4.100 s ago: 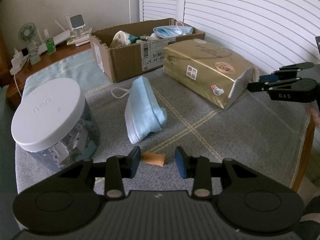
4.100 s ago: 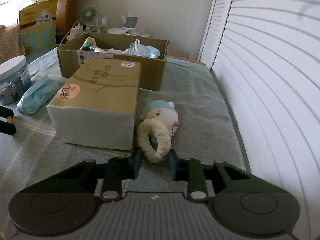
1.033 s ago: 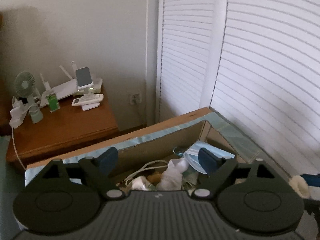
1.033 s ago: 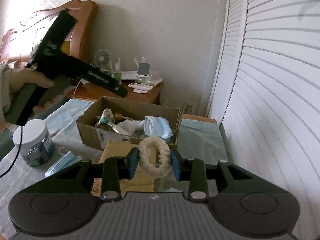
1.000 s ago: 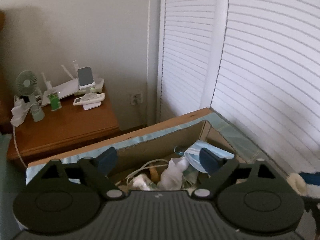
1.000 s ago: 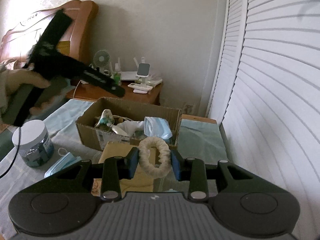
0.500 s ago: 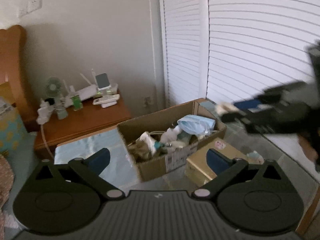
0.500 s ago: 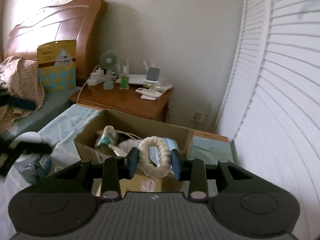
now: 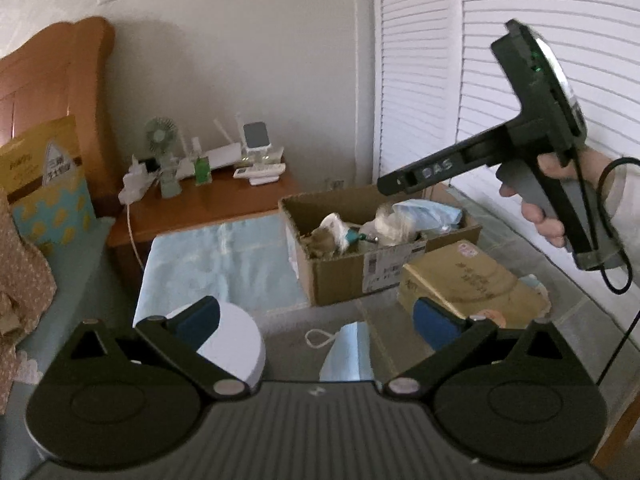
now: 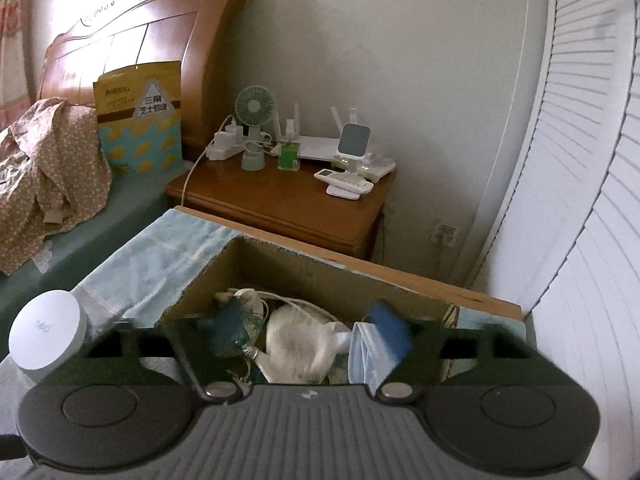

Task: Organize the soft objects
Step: 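Lower the white ring into the box and open the right tool, then move the left tool to the blue mask while the right approaches the plush toy, then close the left tool on the blue mask while the right grasps the plush toy, then carry the plush toy into the box and open the right tool, then carry the blue mask into the box and open the left tool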

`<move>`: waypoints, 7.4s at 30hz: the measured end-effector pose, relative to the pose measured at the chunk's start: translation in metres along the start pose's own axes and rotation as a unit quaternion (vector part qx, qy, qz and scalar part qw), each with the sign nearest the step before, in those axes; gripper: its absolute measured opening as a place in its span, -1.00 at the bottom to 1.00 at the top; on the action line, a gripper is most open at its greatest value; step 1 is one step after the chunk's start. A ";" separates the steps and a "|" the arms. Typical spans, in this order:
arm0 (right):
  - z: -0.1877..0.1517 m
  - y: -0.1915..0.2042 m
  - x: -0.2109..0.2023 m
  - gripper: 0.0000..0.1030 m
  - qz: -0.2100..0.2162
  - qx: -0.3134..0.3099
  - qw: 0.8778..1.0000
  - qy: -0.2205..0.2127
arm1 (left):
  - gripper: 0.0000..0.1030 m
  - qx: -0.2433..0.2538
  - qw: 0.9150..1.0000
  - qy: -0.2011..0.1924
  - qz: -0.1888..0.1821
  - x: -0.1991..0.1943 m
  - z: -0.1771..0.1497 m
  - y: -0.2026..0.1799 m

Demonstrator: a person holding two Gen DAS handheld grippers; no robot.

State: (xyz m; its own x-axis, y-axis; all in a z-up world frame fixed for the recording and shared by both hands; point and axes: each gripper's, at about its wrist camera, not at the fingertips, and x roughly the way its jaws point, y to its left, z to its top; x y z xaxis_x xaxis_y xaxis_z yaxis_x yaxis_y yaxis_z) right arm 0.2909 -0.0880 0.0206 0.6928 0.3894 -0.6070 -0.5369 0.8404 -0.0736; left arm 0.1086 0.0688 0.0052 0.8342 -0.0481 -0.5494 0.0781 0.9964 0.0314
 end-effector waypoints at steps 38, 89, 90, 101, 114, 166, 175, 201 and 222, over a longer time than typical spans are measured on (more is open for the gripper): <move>-0.126 -0.025 -0.117 1.00 -0.158 0.093 0.983 0.010 | 0.99 -0.001 0.999 0.027 -0.033 0.002 -0.019 -0.027; -0.185 -0.042 -0.082 -0.11 -0.097 0.143 0.984 0.053 | 0.35 0.023 0.996 0.090 -0.010 0.067 -0.035 -0.039; -0.185 -0.042 -0.083 -0.11 -0.096 0.142 0.984 0.054 | 0.35 0.020 0.995 0.093 -0.010 0.070 -0.035 -0.037; -0.188 -0.042 -0.080 -0.09 -0.095 0.139 0.984 0.063 | 0.15 0.003 0.992 0.123 -0.009 0.098 -0.038 -0.033; -0.183 -0.037 -0.074 0.00 -0.110 0.126 0.984 0.061 | -0.39 -0.004 0.993 0.116 -0.019 0.094 -0.039 -0.028; -0.116 0.020 -0.144 -0.04 -0.147 0.022 0.989 0.026 | -0.52 0.055 0.987 0.073 -0.134 -0.001 -0.028 -0.023; -0.082 0.033 -0.120 -0.04 -0.113 -0.015 0.993 0.016 | -0.52 0.041 0.989 0.066 -0.129 -0.005 -0.029 -0.007; -0.010 0.003 -0.009 0.92 -0.049 -0.012 0.999 0.015 | -0.52 0.020 0.992 0.061 -0.111 0.015 -0.012 0.004; -0.087 0.006 -0.110 1.00 -0.035 0.098 0.995 -0.011 | -0.52 0.053 0.991 0.053 -0.112 0.075 0.081 -0.008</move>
State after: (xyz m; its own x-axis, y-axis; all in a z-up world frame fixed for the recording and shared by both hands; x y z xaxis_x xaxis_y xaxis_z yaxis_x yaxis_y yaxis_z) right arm 0.1699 -0.1585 0.0185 0.7361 0.3338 -0.5888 -0.3850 0.9220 0.0413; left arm 0.2144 0.0517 0.0315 0.7285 -0.2542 -0.6361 0.3160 0.9486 -0.0172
